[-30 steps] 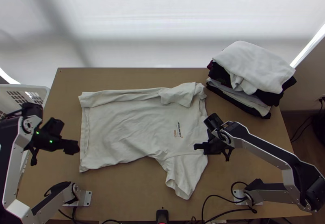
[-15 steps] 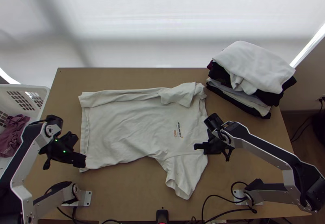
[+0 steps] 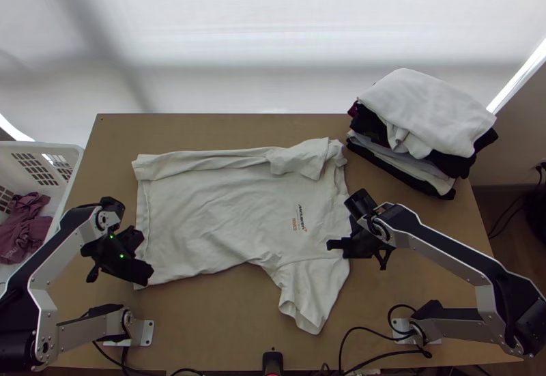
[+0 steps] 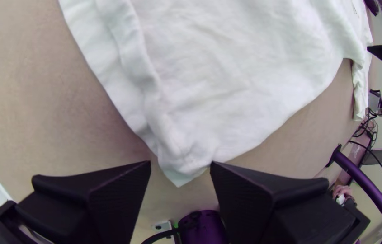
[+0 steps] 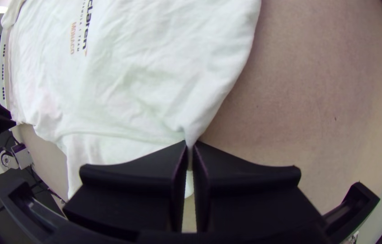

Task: Fold the t-shirt

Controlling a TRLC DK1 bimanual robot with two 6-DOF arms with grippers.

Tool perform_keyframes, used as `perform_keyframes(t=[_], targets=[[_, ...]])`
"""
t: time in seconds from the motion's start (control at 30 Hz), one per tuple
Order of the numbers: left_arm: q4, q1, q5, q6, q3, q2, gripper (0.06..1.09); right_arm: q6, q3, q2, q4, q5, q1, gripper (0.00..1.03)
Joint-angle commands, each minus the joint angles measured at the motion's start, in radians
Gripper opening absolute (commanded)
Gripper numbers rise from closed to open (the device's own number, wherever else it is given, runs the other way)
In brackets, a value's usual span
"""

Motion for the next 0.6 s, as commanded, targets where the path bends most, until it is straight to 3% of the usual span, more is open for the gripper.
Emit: perform_keyframes(t=[0.0,0.13,0.17,0.3,0.57], targets=[[0.005,-0.031,-0.005,-0.012,-0.051,-0.004,0.43,0.013,-0.012,-0.019,0.005,0.012,-0.013,0.03],[0.037,-0.046,-0.003,-0.014,-0.058,-0.033,0.13,0.011,-0.006,-0.019,0.005,0.012,-0.022,0.03],[0.040,-0.046,-0.003,-0.012,-0.058,-0.043,0.10,0.008,-0.006,-0.019,0.005,0.012,-0.025,0.03],[0.037,-0.016,0.004,-0.004,-0.006,-0.063,0.10,0.003,0.001,-0.042,0.005,0.012,-0.028,0.03],[0.037,0.086,0.124,-0.139,0.282,-0.125,0.09,-0.030,0.106,-0.206,0.006,0.082,-0.026,0.03]])
